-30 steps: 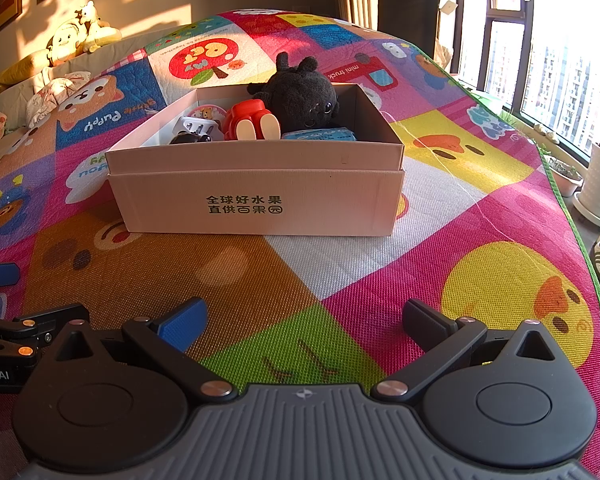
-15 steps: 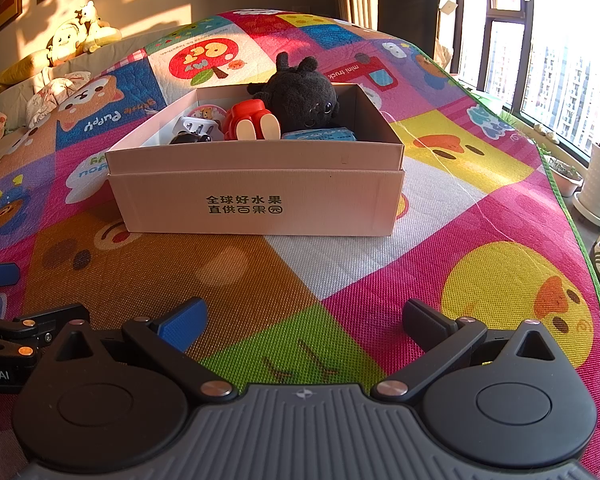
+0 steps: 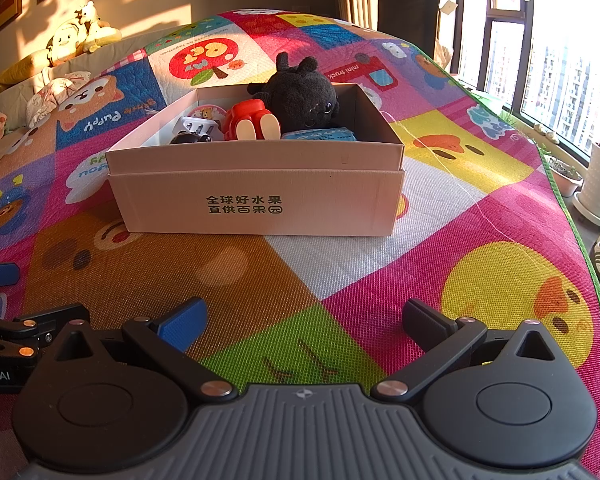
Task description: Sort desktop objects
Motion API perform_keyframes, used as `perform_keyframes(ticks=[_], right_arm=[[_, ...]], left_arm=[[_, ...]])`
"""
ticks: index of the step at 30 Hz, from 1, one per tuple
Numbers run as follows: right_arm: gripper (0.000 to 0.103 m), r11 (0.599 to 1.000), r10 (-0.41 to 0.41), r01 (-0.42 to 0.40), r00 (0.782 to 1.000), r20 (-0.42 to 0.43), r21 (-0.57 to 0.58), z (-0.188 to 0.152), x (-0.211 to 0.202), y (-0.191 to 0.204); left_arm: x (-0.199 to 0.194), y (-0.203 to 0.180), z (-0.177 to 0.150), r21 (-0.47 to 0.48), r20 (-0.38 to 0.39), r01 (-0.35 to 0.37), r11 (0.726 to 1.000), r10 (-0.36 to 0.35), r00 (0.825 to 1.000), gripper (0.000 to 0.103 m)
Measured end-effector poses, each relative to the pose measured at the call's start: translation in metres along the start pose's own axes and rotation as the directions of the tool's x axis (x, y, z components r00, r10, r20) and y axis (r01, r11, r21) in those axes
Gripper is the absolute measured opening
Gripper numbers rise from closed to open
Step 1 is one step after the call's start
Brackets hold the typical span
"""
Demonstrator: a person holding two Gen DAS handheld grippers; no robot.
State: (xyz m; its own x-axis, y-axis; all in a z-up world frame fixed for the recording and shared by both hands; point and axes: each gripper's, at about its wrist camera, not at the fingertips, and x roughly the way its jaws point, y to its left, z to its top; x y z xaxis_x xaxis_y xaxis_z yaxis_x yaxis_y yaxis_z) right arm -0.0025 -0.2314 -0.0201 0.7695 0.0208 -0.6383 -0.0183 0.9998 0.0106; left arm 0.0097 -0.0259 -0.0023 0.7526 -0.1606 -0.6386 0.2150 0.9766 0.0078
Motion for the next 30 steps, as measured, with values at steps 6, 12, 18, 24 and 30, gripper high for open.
perform_keyframes(ticks=[6, 12, 18, 24, 30], right_arm=[[0.103, 1.0, 0.0, 0.0, 1.0, 0.0, 0.0, 0.0001, 0.0, -0.0003], [0.103, 1.0, 0.001, -0.001, 1.0, 0.0, 0.001, 0.0, 0.0, -0.0002], [0.103, 1.0, 0.0, 0.0, 1.0, 0.0, 0.0, -0.0001, -0.0001, -0.0002], [0.103, 1.0, 0.0, 0.0, 1.0, 0.0, 0.0, -0.0004, -0.0004, -0.0001], [0.103, 1.0, 0.0, 0.0, 1.0, 0.0, 0.0, -0.0004, -0.0004, 0.0]], left_arm=[[-0.0006, 0.0013, 0.0024, -0.01, -0.03, 0.005, 1.0, -0.006, 1.0, 0.103], [-0.0022, 0.0003, 0.0021, -0.028, -0.048, -0.01, 1.0, 0.008, 0.999, 0.103], [-0.0023, -0.0014, 0.0011, -0.024, -0.04, -0.015, 1.0, 0.014, 0.999, 0.103], [-0.0024, -0.0007, 0.0009, -0.025, -0.04, -0.014, 1.0, 0.013, 0.999, 0.103], [-0.0024, -0.0005, 0.0007, -0.025, -0.04, -0.014, 1.0, 0.013, 0.999, 0.103]])
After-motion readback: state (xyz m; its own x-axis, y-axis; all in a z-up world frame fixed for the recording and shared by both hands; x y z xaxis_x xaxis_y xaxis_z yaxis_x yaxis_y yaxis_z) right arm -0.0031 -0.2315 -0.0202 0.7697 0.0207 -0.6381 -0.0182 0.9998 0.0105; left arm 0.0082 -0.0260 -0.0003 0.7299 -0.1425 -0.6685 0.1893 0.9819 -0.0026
